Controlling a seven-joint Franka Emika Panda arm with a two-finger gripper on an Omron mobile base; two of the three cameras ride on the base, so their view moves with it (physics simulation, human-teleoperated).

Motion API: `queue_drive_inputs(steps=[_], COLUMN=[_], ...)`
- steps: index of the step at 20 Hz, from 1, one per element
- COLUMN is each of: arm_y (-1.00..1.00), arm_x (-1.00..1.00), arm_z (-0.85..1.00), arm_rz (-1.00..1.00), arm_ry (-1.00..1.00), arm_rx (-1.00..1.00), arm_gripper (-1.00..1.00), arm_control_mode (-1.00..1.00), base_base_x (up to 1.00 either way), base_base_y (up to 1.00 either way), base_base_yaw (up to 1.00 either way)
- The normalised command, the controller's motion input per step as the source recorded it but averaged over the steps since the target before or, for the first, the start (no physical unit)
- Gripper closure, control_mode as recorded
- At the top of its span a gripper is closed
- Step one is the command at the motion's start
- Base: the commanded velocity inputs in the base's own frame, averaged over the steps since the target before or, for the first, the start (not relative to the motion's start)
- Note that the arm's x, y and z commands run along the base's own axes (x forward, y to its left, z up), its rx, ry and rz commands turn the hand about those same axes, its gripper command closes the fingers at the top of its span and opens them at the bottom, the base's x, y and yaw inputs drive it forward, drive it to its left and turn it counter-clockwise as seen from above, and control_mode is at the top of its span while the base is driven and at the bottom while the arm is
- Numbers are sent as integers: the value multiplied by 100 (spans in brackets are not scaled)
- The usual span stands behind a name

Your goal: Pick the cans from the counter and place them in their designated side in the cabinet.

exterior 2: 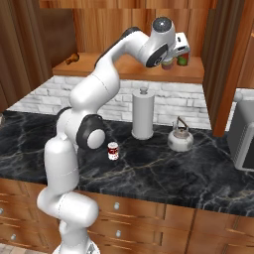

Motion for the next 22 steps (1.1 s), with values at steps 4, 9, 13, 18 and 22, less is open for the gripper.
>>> queue_drive_inputs(steps=[4,9,13,18,22], arm_y=[0,-6,-8,15,43], arm_x=[35,-3,-33,-48,-59], arm_z=[0,18,25,-1,-16], arm_rz=[3,3,5,6,6], arm_ry=[-5,-15,-17,-9,-7], arm_rx=[0,0,0,0,0], arm_gripper=[-100,-100,-100,-100,-100], arm_control_mode=[-100,-100,-100,-100,-100], base_base_x=[0,0,0,0,0], base_base_y=[0,0,0,0,0], base_base_yaw=[0,0,0,0,0])
